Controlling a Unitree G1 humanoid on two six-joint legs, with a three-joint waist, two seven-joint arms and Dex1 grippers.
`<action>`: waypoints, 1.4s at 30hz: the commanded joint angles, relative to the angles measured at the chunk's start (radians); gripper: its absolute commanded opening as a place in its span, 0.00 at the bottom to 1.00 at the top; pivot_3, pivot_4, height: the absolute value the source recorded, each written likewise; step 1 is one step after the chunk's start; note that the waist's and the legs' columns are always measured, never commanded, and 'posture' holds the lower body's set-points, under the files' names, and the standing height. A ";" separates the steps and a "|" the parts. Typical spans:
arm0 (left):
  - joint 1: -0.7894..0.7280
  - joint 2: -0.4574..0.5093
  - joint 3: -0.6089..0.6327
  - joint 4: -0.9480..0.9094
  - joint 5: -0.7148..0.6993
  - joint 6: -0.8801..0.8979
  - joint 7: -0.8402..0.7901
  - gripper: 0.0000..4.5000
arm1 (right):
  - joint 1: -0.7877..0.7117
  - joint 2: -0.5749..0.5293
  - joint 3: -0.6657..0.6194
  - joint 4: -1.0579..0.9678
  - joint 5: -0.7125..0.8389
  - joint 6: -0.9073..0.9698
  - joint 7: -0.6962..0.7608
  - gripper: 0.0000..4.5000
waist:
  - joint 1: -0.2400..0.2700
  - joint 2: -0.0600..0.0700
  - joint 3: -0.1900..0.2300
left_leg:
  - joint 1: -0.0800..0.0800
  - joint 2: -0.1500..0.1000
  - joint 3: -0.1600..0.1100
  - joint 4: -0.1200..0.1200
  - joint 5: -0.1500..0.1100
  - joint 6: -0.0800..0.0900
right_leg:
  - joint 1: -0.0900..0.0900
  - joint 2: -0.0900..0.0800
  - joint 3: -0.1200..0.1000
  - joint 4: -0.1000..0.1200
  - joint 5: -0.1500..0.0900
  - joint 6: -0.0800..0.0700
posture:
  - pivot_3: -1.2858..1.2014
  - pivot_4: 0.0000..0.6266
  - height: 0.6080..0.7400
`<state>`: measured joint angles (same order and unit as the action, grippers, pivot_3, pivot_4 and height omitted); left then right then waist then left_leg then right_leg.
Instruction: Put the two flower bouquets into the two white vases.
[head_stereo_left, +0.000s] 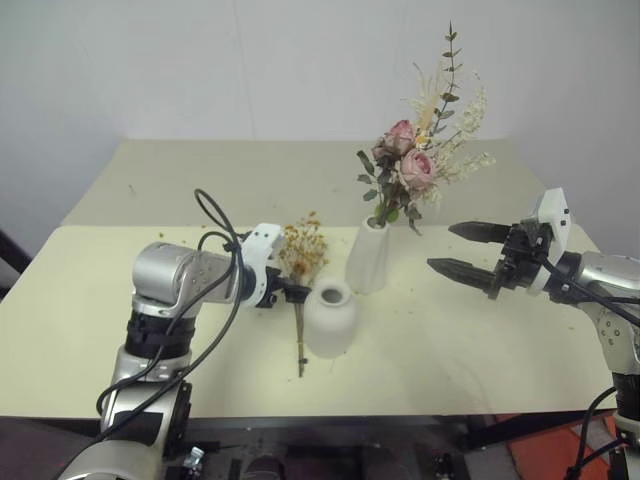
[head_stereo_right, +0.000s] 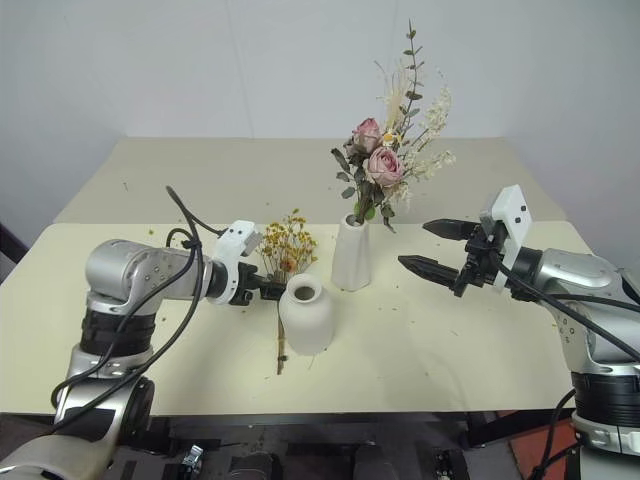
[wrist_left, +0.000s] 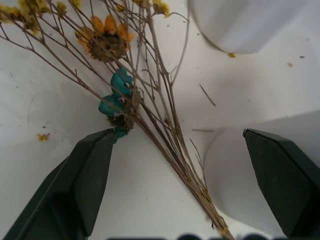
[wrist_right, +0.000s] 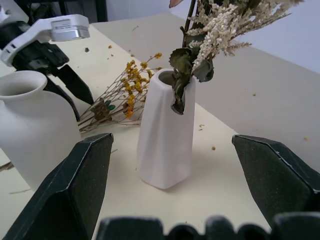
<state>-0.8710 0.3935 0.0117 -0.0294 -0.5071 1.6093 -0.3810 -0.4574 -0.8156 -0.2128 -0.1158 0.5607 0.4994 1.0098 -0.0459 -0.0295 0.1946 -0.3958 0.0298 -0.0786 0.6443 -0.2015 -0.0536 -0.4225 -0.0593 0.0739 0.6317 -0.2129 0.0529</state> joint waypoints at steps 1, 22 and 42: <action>-0.047 -0.019 -0.016 0.050 0.009 0.005 0.064 1.00 | -0.006 -0.016 -0.034 -0.033 0.010 -0.017 -0.001 1.00 | 0.000 0.000 0.000 | 0.000 0.000 0.000 0.000 0.000 0.000 | 0.000 0.000 0.000 0.000 0.000 0.000 | 0.52 0.24 1.00; -0.113 0.060 -0.078 0.203 0.063 0.000 0.178 0.23 | 0.013 -0.040 -0.047 -0.043 0.068 -0.016 0.097 1.00 | -0.001 0.000 0.000 | 0.000 0.000 0.000 0.000 0.000 0.000 | 0.000 0.000 0.000 0.000 0.000 0.000 | 0.52 0.24 1.00; -0.073 0.170 0.264 -0.102 -0.121 -0.622 -0.228 0.01 | 0.037 -0.057 -0.067 0.023 0.117 -0.160 0.385 1.00 | 0.001 0.000 0.000 | 0.000 0.000 0.000 0.000 0.000 0.000 | 0.000 0.000 0.000 -0.001 0.000 0.000 | 0.52 0.24 1.00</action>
<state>-0.9317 0.5494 0.2427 -0.0820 -0.5874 1.0312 -0.5668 -0.4057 -0.8728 -0.2490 -0.0895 0.6507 0.3679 1.3789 -0.0451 -0.0295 0.1946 -0.3960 0.0297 -0.0782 0.6442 -0.2015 -0.0538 -0.4223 -0.0598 0.0737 0.6307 -0.2128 0.0529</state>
